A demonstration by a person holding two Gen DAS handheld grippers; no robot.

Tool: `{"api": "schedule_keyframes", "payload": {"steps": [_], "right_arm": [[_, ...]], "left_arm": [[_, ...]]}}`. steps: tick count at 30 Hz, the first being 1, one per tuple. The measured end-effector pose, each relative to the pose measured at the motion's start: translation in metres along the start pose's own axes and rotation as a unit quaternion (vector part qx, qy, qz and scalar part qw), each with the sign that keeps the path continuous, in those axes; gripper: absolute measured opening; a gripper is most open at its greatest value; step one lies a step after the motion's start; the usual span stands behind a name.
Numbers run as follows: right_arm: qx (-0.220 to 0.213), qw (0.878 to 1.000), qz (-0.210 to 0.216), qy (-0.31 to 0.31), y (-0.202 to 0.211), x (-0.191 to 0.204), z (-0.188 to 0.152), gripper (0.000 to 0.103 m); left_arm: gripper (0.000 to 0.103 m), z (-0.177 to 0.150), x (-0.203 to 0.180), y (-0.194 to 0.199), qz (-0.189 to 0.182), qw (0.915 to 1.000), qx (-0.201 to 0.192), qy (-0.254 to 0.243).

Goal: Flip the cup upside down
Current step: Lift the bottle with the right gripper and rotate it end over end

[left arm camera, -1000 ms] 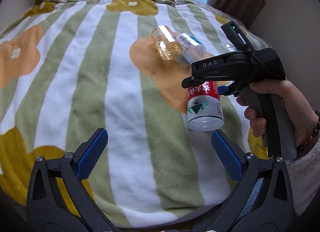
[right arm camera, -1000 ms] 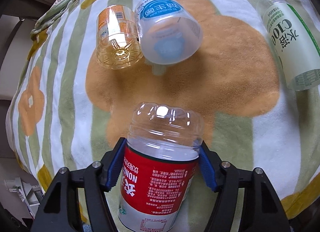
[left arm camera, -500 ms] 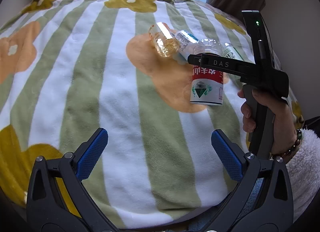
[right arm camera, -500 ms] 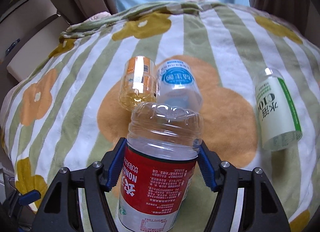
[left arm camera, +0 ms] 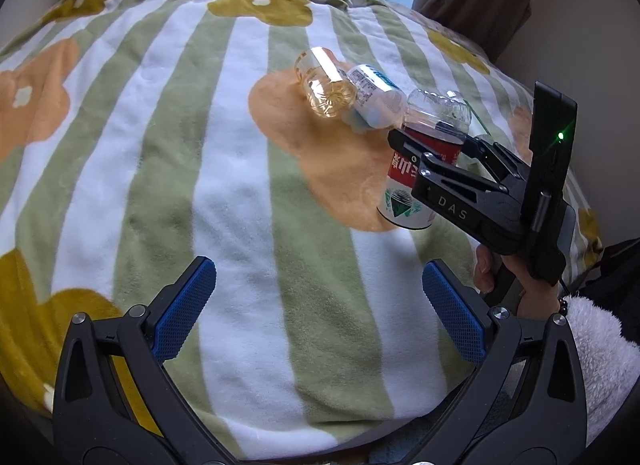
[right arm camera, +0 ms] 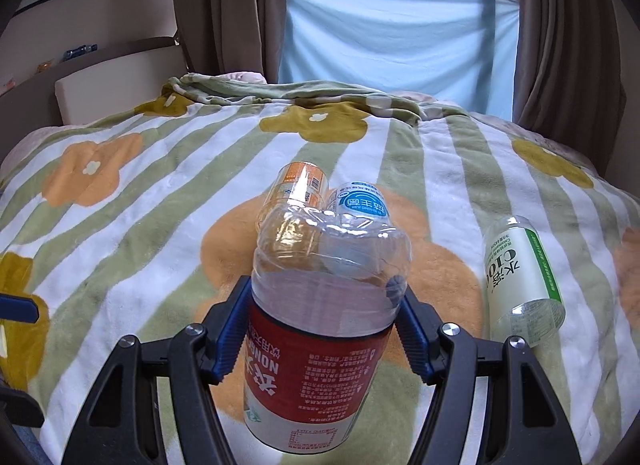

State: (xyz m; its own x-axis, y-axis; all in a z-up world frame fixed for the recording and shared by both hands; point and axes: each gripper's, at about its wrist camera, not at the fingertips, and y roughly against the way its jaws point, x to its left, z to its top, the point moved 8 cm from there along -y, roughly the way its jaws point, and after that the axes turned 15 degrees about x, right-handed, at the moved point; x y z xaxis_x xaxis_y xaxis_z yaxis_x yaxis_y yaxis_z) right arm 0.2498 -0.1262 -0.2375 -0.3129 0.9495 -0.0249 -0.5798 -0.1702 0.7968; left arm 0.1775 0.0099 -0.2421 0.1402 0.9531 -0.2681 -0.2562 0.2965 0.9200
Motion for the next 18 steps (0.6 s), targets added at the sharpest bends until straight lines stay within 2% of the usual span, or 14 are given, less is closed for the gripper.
{"api": "schedule_keyframes", "payload": {"steps": [11,18], "right_arm": [[0.0,0.998,-0.008,0.055,0.018,0.016,-0.022,0.062],[0.006,0.998,0.004,0.065,0.017,0.019,-0.026,0.061]], "left_arm": [[0.103,0.0,-0.001,0.008,-0.004,0.9999,-0.011,0.003],[0.103,0.001,0.006,0.017,-0.007,0.9997,-0.019,0.014]]}}
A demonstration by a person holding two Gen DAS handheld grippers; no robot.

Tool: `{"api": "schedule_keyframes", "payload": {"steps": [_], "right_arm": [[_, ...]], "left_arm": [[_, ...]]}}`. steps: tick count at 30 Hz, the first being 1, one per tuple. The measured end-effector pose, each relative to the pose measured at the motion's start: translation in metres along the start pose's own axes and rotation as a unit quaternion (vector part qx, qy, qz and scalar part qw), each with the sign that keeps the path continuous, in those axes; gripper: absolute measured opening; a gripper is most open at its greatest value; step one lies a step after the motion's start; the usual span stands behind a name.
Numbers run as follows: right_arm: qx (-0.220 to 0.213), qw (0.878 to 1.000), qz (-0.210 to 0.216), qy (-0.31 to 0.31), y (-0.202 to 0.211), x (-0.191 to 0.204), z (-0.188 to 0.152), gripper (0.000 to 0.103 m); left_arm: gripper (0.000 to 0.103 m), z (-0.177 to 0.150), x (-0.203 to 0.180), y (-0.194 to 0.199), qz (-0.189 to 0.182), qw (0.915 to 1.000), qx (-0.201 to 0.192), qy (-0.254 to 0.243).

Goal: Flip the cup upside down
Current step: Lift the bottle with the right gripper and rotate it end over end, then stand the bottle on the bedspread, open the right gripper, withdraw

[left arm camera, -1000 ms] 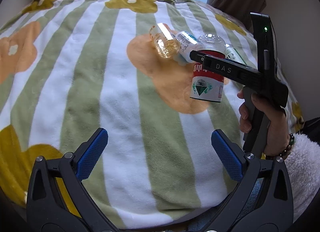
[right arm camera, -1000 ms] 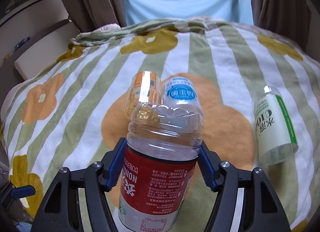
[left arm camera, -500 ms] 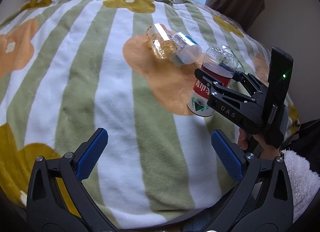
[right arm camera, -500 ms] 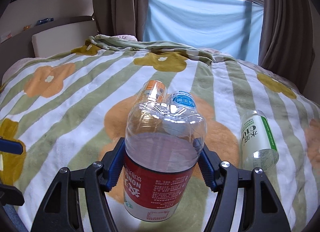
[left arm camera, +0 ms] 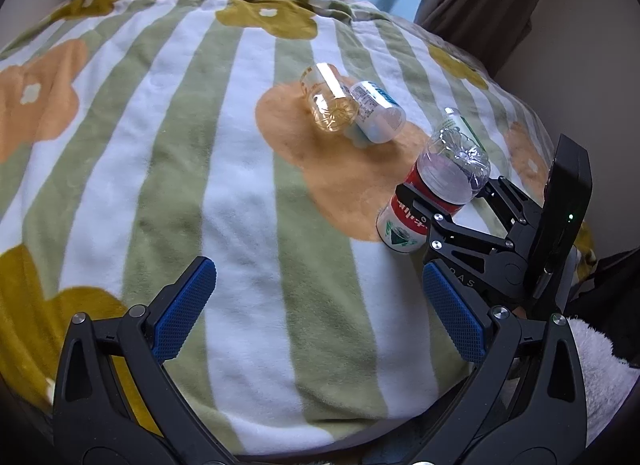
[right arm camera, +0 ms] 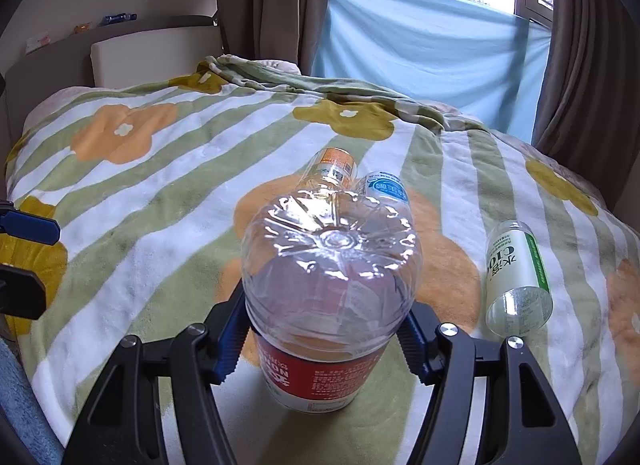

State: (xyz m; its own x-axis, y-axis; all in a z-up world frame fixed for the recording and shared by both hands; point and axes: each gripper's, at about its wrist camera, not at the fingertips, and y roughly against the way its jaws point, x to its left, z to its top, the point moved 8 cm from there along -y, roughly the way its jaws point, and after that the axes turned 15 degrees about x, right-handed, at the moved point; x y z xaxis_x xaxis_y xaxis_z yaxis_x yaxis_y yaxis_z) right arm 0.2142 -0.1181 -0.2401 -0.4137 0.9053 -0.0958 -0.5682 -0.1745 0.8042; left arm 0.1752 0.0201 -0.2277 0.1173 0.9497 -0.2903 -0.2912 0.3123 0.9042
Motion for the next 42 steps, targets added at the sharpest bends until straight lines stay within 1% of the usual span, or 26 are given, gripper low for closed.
{"api": "schedule_keyframes", "payload": {"steps": [3,5,7,9,11,13,15,18,21,25,30,33,37,42], "right_arm": [[-0.005,1.0,-0.001,0.0,0.002,0.001,0.001,0.061],[-0.007,1.0,0.008,0.001,0.003,0.003,0.003,0.062],[0.001,1.0,0.008,0.004,0.001,0.003,0.004,0.067],[0.004,1.0,0.005,0.004,-0.001,0.003,0.005,0.078],[0.001,1.0,0.001,0.002,-0.002,0.002,0.005,0.085],[-0.002,1.0,0.001,-0.004,-0.002,0.0,0.005,0.089],[-0.002,1.0,0.001,-0.01,-0.004,-0.002,0.005,0.102],[-0.006,1.0,0.006,-0.02,-0.007,-0.005,0.004,0.103],[-0.002,1.0,0.016,-0.026,-0.011,-0.005,0.001,0.103],[-0.013,0.999,0.02,-0.03,-0.009,-0.006,0.002,0.103],[-0.025,0.999,0.01,-0.02,0.0,-0.006,0.004,0.103],[-0.028,1.0,-0.007,-0.01,0.009,-0.005,0.005,0.103],[-0.035,0.999,-0.006,-0.007,0.028,-0.004,0.005,0.103],[-0.064,0.998,-0.005,-0.006,0.082,0.0,0.009,0.103]], "left_arm": [[0.103,0.0,0.002,0.001,-0.002,1.0,-0.002,0.003],[0.103,0.001,0.003,0.002,-0.002,1.0,-0.003,0.005],[0.103,0.002,0.003,0.003,-0.004,1.0,-0.005,0.006],[0.103,0.003,0.003,0.004,-0.004,0.9999,-0.007,0.007],[0.103,0.004,0.003,0.005,-0.005,0.9999,-0.008,0.008],[0.103,0.004,0.003,0.006,-0.005,0.9999,-0.009,0.008],[0.103,0.004,0.003,0.007,-0.005,0.9999,-0.011,0.009],[0.103,0.006,0.004,0.01,0.001,0.9997,-0.02,0.012],[0.103,0.008,0.005,0.012,-0.002,0.9995,-0.025,0.017],[0.103,0.01,0.006,0.016,0.0,0.9994,-0.03,0.02],[0.103,0.01,0.006,0.023,0.004,0.9991,-0.036,0.022],[0.103,0.009,0.004,0.03,0.009,0.9988,-0.043,0.023],[0.103,0.006,-0.003,0.05,0.016,0.9977,-0.063,0.021],[0.103,0.003,-0.019,0.092,0.041,0.9935,-0.106,0.008]]}}
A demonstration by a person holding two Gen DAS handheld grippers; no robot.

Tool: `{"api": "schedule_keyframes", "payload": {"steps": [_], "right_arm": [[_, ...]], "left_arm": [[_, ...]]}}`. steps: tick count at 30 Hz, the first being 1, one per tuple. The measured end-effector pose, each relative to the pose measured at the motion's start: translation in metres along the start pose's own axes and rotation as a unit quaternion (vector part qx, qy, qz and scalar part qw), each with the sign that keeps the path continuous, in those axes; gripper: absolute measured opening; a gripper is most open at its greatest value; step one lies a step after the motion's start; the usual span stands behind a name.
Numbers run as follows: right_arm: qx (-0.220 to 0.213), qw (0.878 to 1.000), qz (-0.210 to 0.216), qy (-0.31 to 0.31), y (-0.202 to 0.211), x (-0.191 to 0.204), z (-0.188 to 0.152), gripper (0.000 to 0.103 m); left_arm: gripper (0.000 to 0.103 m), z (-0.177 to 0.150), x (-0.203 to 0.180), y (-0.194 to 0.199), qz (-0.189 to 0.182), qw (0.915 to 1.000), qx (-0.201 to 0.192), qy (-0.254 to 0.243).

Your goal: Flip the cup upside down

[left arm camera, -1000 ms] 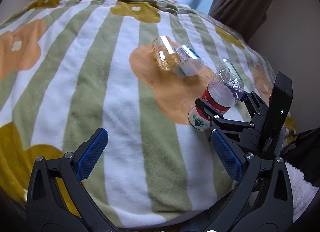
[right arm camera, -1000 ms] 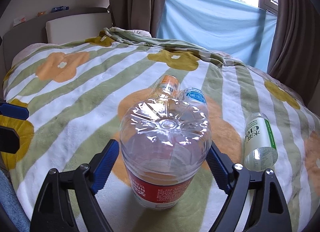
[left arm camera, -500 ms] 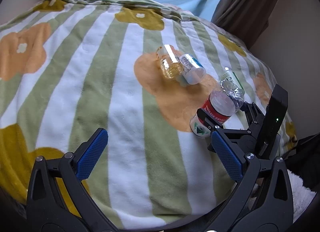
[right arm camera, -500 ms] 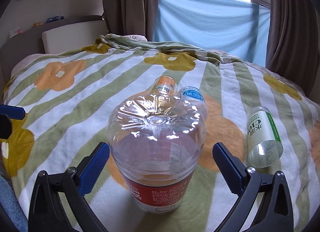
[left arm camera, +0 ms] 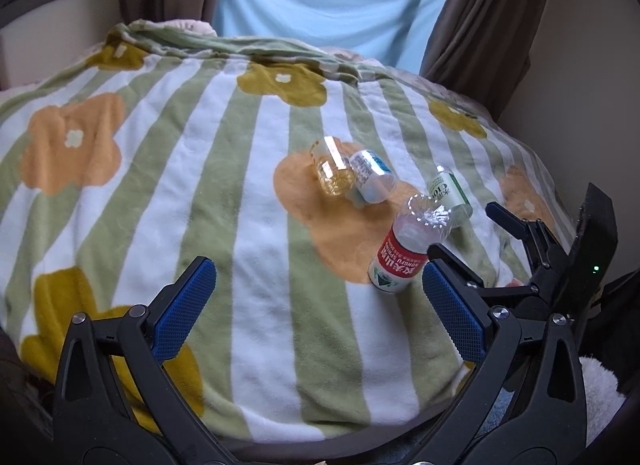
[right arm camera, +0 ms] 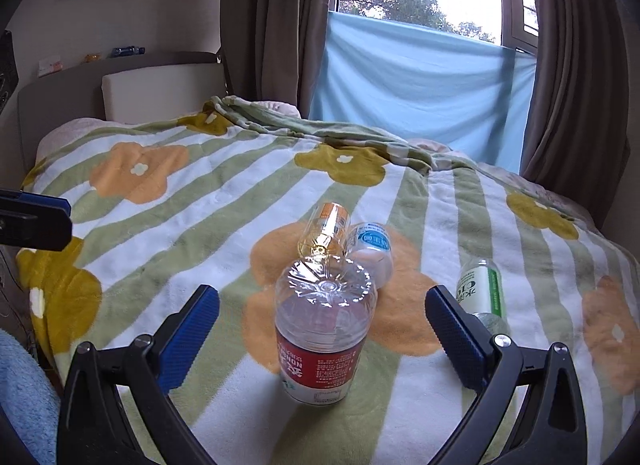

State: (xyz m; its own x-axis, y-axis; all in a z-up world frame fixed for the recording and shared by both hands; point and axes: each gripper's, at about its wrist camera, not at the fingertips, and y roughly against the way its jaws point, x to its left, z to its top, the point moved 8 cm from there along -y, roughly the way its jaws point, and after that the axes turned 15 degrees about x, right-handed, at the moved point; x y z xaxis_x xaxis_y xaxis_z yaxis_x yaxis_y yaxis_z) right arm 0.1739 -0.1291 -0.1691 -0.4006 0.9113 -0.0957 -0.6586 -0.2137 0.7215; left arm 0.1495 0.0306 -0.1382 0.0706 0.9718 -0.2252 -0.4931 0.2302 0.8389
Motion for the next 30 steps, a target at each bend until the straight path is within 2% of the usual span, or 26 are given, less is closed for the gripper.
{"api": "schedule_keyframes", "payload": {"steps": [4,9,14,19,25,30], "right_arm": [[-0.02,1.0,-0.004,-0.024,0.057,-0.006,0.011,0.103],[-0.051,0.994,-0.03,-0.087,0.126,-0.027,0.02,0.103],[-0.095,0.98,-0.098,-0.144,0.182,-0.051,0.022,0.103],[-0.131,0.967,-0.143,-0.163,0.215,-0.063,0.021,0.103],[-0.14,0.965,-0.148,-0.166,0.222,-0.062,0.017,0.103],[-0.14,0.965,-0.147,-0.166,0.222,-0.062,0.017,0.103]], "left_arm": [[0.103,0.013,-0.012,0.047,0.014,0.9979,-0.062,-0.007],[0.103,0.027,-0.036,0.094,0.042,0.9886,-0.141,-0.032],[0.103,0.023,-0.056,0.123,0.07,0.9765,-0.195,-0.057],[0.103,0.015,-0.066,0.14,0.076,0.9681,-0.229,-0.066],[0.103,0.014,-0.073,0.149,0.078,0.9636,-0.245,-0.071],[0.103,0.013,-0.072,0.152,0.074,0.9631,-0.25,-0.069]]}}
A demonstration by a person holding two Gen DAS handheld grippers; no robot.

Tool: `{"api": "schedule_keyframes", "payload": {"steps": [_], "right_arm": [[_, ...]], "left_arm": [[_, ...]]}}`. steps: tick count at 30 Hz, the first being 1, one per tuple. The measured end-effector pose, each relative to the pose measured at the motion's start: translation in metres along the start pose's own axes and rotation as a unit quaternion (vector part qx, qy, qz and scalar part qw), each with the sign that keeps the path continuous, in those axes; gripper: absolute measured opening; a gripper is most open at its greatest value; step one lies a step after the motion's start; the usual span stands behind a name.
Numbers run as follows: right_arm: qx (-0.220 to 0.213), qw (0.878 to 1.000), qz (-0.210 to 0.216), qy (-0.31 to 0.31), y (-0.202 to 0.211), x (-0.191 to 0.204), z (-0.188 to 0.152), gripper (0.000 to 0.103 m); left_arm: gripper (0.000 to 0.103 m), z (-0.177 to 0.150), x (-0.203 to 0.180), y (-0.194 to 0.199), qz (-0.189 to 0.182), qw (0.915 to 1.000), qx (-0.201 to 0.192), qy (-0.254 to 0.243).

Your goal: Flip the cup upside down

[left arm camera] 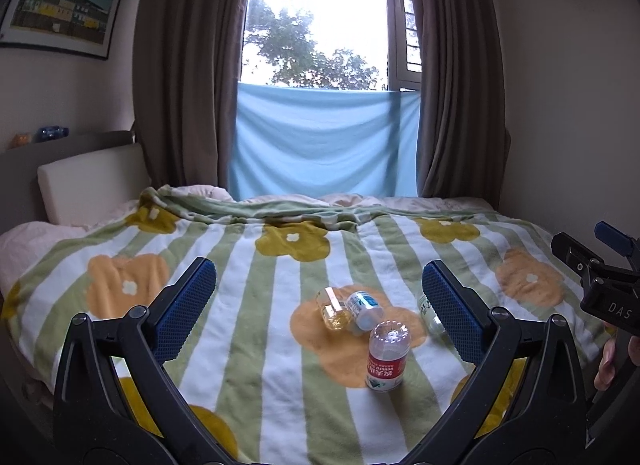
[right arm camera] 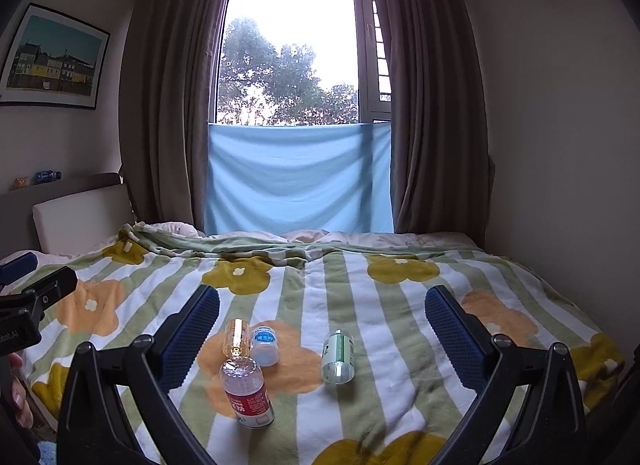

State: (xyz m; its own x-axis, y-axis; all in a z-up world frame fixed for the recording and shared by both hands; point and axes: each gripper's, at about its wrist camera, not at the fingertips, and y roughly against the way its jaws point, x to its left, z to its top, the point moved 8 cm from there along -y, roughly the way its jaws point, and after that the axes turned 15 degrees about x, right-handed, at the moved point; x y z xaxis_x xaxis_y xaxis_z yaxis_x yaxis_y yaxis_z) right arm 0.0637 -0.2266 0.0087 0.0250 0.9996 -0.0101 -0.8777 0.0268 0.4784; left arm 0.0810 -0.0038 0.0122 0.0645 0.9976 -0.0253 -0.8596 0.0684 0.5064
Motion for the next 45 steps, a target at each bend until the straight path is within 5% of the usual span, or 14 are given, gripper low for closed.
{"api": "schedule_keyframes", "payload": {"steps": [45], "right_arm": [[0.0,1.0,0.0,0.008,-0.0009,0.0049,0.0023,0.103]], "left_arm": [[0.103,0.0019,-0.0084,-0.0011,-0.004,1.0,0.004,0.0]]}}
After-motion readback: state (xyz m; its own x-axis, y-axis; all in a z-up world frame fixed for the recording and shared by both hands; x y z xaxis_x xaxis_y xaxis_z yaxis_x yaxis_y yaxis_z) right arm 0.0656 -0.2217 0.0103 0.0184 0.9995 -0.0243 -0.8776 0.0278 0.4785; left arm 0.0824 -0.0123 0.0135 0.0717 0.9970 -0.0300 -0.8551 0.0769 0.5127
